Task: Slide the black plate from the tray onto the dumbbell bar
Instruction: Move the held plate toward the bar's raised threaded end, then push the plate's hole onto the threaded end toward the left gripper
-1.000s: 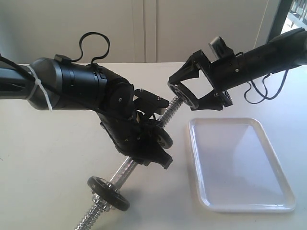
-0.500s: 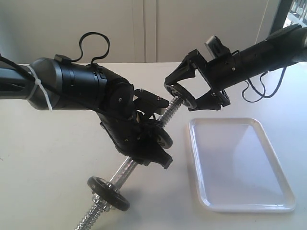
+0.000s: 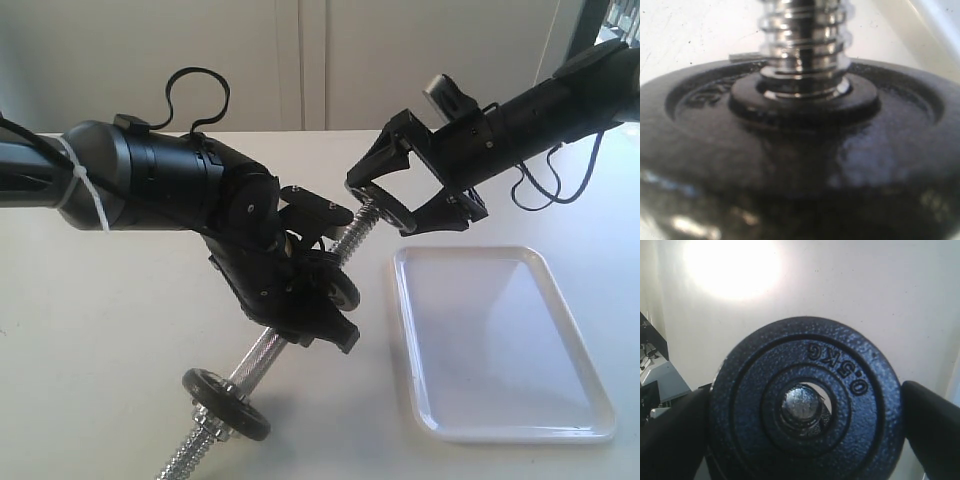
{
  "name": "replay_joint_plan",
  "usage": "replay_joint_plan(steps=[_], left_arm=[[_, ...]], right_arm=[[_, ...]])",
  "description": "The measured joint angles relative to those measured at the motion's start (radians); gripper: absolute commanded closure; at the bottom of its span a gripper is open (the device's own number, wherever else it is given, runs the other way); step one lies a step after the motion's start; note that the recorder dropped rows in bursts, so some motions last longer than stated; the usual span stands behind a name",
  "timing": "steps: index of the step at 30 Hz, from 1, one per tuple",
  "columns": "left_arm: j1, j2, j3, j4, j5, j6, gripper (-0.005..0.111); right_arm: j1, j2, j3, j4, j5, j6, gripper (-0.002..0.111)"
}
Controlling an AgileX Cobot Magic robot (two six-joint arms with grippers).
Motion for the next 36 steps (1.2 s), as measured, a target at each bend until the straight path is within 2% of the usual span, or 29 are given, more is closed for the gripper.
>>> replay_joint_plan(steps=[36], left_arm=[[0.0,0.0,0.0,0.0,-0.02,-0.001,0.107]], right_arm=[[0.038,0.003,0.0,-0.006,-0.017,0.0,0.108]])
